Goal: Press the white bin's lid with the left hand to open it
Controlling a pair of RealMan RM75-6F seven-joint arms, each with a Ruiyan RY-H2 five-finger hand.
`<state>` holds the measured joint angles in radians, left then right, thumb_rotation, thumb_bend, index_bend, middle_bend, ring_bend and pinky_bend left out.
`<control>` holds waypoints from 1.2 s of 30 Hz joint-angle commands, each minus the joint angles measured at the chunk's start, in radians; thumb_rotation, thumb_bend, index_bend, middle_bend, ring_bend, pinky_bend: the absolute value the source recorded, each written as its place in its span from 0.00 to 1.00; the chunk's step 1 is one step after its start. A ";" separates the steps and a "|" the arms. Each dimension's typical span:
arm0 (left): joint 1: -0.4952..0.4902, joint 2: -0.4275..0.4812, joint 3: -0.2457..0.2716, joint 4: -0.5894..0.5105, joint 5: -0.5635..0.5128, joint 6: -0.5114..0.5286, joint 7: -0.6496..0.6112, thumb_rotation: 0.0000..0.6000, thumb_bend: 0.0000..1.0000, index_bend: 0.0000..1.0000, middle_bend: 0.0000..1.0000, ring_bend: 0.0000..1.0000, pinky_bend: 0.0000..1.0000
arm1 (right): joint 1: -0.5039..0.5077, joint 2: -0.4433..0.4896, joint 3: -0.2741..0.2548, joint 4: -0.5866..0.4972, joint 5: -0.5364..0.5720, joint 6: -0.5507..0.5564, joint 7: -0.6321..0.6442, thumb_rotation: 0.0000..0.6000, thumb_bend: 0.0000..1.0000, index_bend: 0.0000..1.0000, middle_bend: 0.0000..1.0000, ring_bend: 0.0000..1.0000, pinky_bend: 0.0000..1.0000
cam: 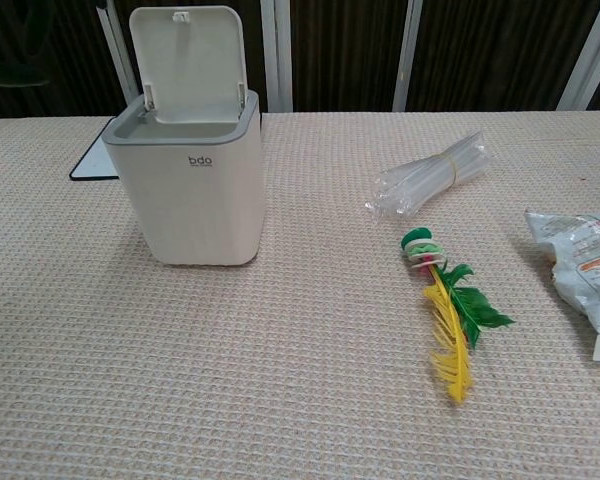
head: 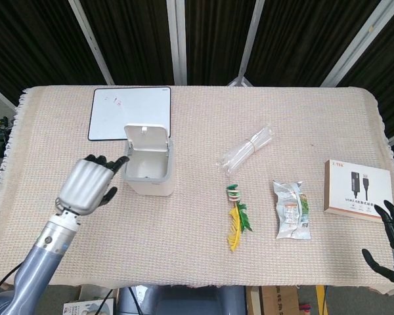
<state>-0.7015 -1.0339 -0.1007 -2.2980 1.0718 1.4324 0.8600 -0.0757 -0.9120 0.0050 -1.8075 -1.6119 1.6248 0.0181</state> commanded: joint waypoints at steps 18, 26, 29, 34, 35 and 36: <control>0.550 0.210 0.313 0.300 0.367 0.309 -0.716 1.00 0.23 0.24 0.17 0.02 0.06 | -0.001 -0.007 -0.007 -0.011 -0.018 0.001 -0.032 1.00 0.27 0.12 0.06 0.02 0.01; 0.625 0.123 0.301 0.450 0.426 0.346 -0.832 1.00 0.23 0.24 0.17 0.02 0.05 | -0.010 -0.001 -0.008 -0.004 -0.034 0.027 -0.018 1.00 0.27 0.12 0.06 0.02 0.01; 0.648 0.109 0.292 0.472 0.436 0.363 -0.849 1.00 0.23 0.24 0.17 0.02 0.05 | -0.011 0.004 -0.011 -0.002 -0.045 0.028 -0.014 1.00 0.27 0.12 0.06 0.02 0.01; 0.676 0.105 0.281 0.494 0.470 0.391 -0.866 1.00 0.23 0.24 0.17 0.02 0.05 | -0.010 0.005 -0.018 -0.005 -0.061 0.027 -0.016 1.00 0.27 0.12 0.06 0.02 0.01; 0.679 0.105 0.280 0.498 0.472 0.389 -0.867 1.00 0.23 0.24 0.17 0.02 0.05 | -0.010 0.005 -0.019 -0.005 -0.061 0.025 -0.018 1.00 0.27 0.12 0.06 0.02 0.01; 0.682 0.105 0.278 0.502 0.473 0.383 -0.868 1.00 0.23 0.24 0.17 0.02 0.05 | -0.010 0.004 -0.019 -0.006 -0.061 0.023 -0.021 1.00 0.27 0.12 0.06 0.02 0.01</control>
<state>-0.0225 -0.9284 0.1801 -1.7990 1.5431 1.8190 -0.0061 -0.0856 -0.9074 -0.0139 -1.8132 -1.6726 1.6487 -0.0020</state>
